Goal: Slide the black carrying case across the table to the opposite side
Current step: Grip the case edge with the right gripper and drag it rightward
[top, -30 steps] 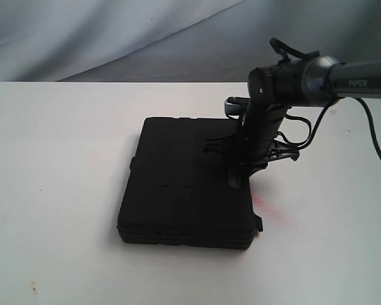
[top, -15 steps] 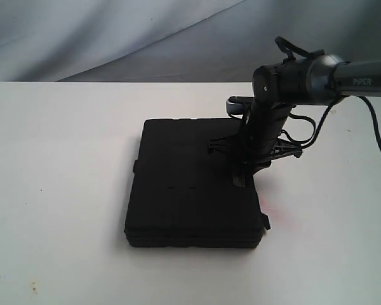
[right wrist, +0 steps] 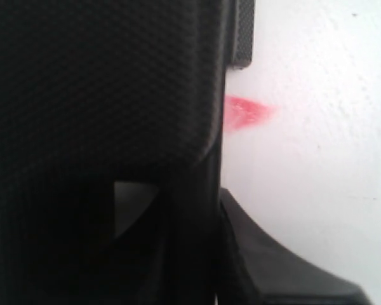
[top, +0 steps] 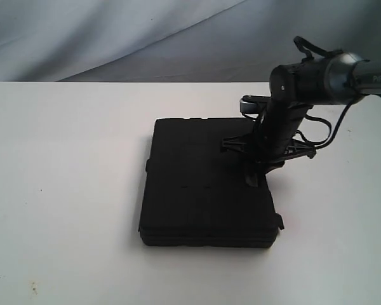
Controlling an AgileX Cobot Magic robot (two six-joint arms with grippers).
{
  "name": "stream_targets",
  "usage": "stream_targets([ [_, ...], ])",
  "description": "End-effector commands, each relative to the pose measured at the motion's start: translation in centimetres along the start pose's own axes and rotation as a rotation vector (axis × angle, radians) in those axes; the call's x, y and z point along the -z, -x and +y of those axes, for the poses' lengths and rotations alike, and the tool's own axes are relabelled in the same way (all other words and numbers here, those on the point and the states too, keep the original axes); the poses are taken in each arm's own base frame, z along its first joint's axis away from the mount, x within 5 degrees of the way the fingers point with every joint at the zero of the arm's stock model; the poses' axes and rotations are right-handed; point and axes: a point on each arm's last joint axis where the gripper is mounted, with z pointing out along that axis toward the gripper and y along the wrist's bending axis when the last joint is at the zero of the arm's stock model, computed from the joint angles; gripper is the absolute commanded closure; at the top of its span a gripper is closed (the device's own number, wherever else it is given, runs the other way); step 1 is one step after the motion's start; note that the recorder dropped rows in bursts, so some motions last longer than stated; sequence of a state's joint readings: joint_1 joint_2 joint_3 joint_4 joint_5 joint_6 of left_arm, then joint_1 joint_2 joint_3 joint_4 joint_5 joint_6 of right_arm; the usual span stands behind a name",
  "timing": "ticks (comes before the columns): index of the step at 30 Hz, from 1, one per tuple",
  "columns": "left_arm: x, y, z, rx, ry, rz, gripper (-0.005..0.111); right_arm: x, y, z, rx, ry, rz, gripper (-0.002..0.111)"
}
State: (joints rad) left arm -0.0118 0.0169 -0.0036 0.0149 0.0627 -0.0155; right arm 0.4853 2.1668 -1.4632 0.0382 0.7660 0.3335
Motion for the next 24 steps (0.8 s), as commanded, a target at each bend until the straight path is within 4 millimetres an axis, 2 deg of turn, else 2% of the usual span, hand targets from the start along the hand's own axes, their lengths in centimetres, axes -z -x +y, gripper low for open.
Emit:
stream_targets([
  [1,0.0,0.0,0.0,0.009,-0.001,-0.007,0.107,1.2,-0.1,-2.2,-0.025,-0.003,-0.041,0.108],
  [13,0.0,0.0,0.0,0.009,-0.001,-0.007,0.107,1.2,-0.6,-6.3,0.012,-0.046,-0.031,0.108],
  [24,0.0,0.0,0.0,0.009,-0.001,-0.007,0.107,1.3,-0.1,-8.4,0.038,-0.057,-0.039,0.108],
])
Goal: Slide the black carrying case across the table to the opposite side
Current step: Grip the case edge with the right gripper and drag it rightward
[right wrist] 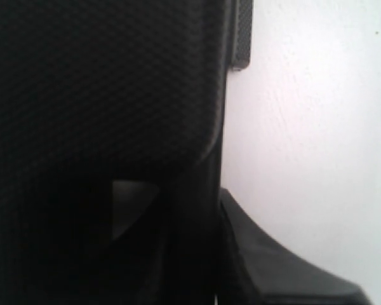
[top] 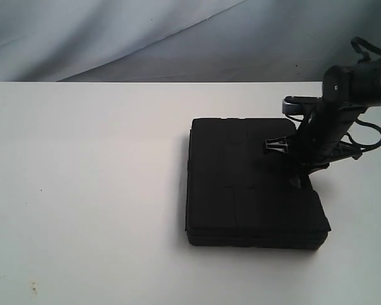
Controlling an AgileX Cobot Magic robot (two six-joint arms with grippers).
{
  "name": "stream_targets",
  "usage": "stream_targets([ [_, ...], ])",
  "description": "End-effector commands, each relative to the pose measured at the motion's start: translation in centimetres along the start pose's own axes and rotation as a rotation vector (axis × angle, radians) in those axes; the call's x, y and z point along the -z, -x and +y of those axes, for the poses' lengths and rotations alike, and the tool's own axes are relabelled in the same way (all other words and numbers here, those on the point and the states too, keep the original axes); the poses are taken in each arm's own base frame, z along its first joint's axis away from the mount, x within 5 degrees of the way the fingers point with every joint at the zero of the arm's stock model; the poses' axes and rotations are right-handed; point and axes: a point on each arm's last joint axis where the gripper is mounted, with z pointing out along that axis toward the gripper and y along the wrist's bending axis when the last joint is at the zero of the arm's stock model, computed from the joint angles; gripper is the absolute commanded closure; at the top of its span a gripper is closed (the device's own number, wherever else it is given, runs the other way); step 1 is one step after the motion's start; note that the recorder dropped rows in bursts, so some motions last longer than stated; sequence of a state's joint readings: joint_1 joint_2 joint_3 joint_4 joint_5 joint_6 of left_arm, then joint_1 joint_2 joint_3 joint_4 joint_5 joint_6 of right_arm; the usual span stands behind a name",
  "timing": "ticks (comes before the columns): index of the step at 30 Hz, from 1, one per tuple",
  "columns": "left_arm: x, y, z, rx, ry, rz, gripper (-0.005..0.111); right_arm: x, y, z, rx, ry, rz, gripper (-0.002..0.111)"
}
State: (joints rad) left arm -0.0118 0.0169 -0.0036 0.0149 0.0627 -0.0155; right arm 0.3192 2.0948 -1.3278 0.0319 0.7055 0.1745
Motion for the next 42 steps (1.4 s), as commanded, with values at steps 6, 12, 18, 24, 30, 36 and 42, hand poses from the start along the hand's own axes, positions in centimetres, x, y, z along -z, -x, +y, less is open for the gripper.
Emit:
stream_targets([
  [6,0.0,0.0,0.0,0.009,-0.001,-0.007,0.107,0.6,0.5,-2.0,0.037,-0.025,-0.033,0.108],
  [12,0.0,0.0,0.0,0.009,-0.001,-0.007,0.107,0.6,0.6,-3.0,0.026,-0.031,-0.028,0.108],
  [18,0.0,0.0,0.0,0.009,-0.001,-0.007,0.107,0.6,0.7,-3.9,0.026,-0.035,-0.028,0.108],
  [24,0.0,0.0,0.0,0.009,-0.001,-0.007,0.107,0.7,0.7,-4.7,0.011,-0.040,-0.027,0.108],
  [30,0.0,0.0,0.0,0.009,-0.001,-0.007,0.107,0.7,0.8,-5.3,0.013,-0.043,-0.027,0.108],
  [36,0.0,0.0,0.0,0.009,-0.001,-0.007,0.107,0.7,0.8,-5.8,0.009,-0.046,-0.021,0.108],
  [42,0.0,0.0,0.0,0.009,-0.001,-0.007,0.107,0.7,0.8,-6.3,-0.002,-0.048,-0.022,0.108],
])
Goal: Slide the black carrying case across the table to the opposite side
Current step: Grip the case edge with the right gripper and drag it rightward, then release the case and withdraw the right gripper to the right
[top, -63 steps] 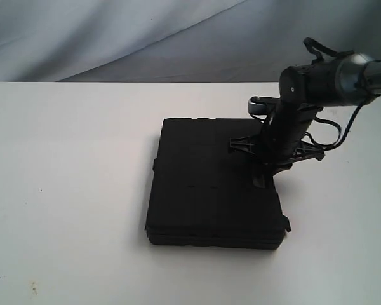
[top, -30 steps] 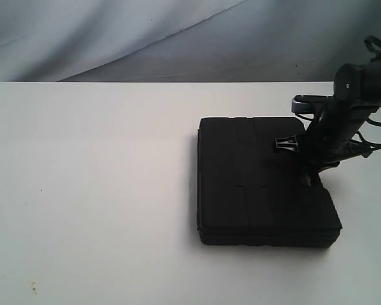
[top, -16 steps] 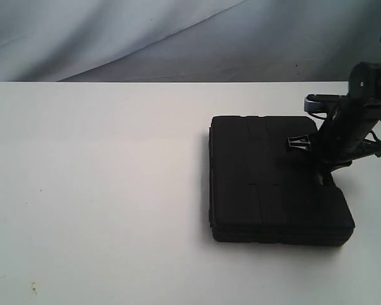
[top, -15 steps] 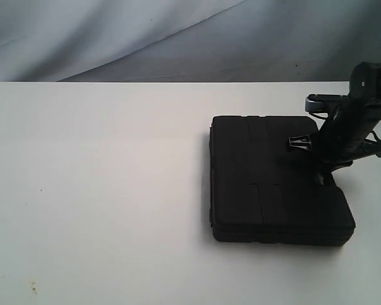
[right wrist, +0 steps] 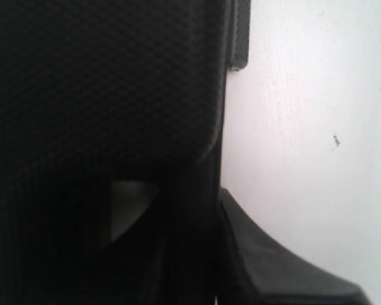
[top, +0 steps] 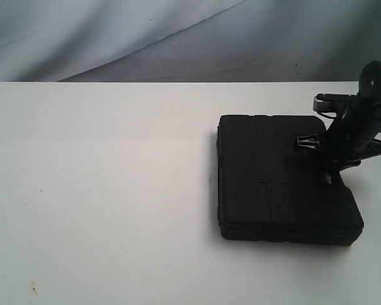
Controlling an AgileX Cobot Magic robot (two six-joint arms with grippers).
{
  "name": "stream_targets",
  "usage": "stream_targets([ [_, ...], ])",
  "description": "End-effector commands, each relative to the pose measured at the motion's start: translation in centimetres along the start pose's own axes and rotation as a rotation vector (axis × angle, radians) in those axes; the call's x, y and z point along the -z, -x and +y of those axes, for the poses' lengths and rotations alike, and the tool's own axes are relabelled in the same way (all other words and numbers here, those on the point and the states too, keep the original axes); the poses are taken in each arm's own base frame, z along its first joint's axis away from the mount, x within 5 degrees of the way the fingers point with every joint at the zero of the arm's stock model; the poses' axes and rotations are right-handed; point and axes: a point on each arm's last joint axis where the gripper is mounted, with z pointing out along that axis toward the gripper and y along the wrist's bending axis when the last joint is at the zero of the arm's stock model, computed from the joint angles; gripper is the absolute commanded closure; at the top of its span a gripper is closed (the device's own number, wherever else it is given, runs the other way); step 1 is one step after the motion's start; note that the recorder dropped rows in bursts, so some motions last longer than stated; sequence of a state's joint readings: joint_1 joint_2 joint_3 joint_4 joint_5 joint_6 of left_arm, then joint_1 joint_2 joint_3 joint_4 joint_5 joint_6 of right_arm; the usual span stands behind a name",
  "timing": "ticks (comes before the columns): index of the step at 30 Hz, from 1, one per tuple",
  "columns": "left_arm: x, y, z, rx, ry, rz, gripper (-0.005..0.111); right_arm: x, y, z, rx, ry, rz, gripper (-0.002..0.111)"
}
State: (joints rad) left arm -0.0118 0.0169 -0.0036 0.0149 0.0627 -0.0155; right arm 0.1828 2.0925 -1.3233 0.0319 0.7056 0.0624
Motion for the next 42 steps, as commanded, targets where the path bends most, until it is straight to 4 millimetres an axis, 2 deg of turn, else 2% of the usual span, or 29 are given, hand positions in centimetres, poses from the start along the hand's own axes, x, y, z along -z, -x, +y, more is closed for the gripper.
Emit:
stream_targets([
  [1,0.0,0.0,0.0,0.009,-0.001,-0.007,0.107,0.5,0.2,-1.0,0.016,-0.023,-0.018,0.108],
  [16,0.0,0.0,0.0,0.009,-0.001,-0.007,0.107,0.5,0.1,-1.1,0.008,-0.024,-0.007,0.108],
  [18,0.0,0.0,0.0,0.009,-0.001,-0.007,0.107,0.5,0.1,-1.1,0.008,-0.024,-0.005,0.100],
  [21,0.0,0.0,0.0,0.009,-0.001,-0.007,0.107,0.5,0.0,-1.1,0.008,-0.025,0.002,0.076],
  [23,0.0,0.0,0.0,0.009,-0.001,-0.007,0.107,0.8,0.1,-1.1,0.008,-0.025,-0.004,0.068],
  [25,0.0,0.0,0.0,0.009,-0.001,-0.007,0.107,1.0,0.1,-1.1,0.008,-0.024,-0.009,0.068],
  [31,0.0,0.0,0.0,0.009,-0.001,-0.007,0.107,3.0,0.2,-1.0,0.008,-0.022,-0.038,0.068],
  [42,0.0,0.0,0.0,0.009,-0.001,-0.007,0.107,8.6,-0.3,-0.9,0.005,-0.019,-0.099,0.068],
])
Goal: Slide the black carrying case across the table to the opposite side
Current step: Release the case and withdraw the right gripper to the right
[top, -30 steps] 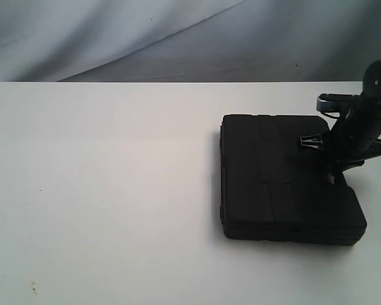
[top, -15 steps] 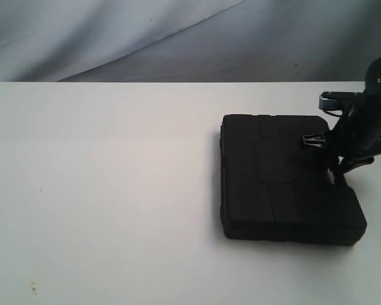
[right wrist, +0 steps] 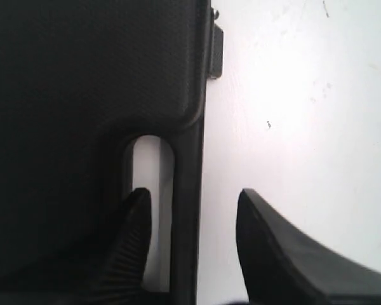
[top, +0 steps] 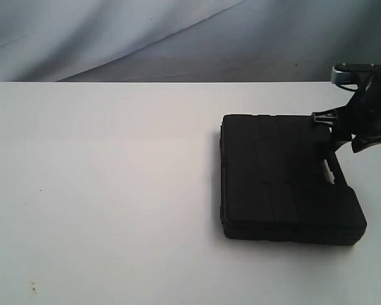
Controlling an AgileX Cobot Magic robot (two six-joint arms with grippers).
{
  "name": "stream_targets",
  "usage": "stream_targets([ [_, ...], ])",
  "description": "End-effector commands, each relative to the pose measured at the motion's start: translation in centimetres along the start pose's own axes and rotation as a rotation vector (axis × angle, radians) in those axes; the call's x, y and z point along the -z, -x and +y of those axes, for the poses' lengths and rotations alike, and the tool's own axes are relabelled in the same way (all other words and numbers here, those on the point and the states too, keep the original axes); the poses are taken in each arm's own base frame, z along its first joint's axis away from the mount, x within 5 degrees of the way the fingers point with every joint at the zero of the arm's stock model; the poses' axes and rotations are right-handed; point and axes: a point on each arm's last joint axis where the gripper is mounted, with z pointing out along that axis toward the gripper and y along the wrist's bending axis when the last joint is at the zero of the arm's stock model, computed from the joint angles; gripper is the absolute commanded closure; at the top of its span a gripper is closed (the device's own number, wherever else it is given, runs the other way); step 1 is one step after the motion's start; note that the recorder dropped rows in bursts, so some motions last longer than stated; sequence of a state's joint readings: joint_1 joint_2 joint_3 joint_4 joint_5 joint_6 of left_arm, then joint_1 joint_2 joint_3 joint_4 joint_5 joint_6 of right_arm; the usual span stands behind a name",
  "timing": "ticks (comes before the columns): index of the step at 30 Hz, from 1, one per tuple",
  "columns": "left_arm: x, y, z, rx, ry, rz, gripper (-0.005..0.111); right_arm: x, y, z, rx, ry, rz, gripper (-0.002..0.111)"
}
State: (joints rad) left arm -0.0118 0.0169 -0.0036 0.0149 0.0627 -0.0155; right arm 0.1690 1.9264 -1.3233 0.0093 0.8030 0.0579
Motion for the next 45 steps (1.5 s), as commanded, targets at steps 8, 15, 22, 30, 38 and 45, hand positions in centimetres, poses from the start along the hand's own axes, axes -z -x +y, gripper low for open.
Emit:
stream_targets([
  [8,0.0,0.0,0.0,0.009,-0.001,-0.007,0.107,5.9,-1.5,0.1,-0.006,0.014,-0.078,0.068],
  [15,0.0,0.0,0.0,0.009,-0.001,-0.007,0.107,8.0,-4.4,0.1,-0.026,0.039,-0.162,0.068],
  [22,0.0,0.0,0.0,0.009,-0.001,-0.007,0.107,9.9,-7.3,-0.1,-0.032,0.051,-0.272,0.068],
  [30,0.0,0.0,0.0,0.009,-0.001,-0.007,0.107,12.0,-10.2,-0.3,-0.032,0.057,-0.366,0.068],
  [38,0.0,0.0,0.0,0.009,-0.001,-0.007,0.107,13.6,-13.7,-0.5,-0.041,0.073,-0.489,0.077],
  [45,0.0,0.0,0.0,0.009,-0.001,-0.007,0.107,14.8,-16.8,-0.7,-0.041,0.081,-0.621,0.083],
])
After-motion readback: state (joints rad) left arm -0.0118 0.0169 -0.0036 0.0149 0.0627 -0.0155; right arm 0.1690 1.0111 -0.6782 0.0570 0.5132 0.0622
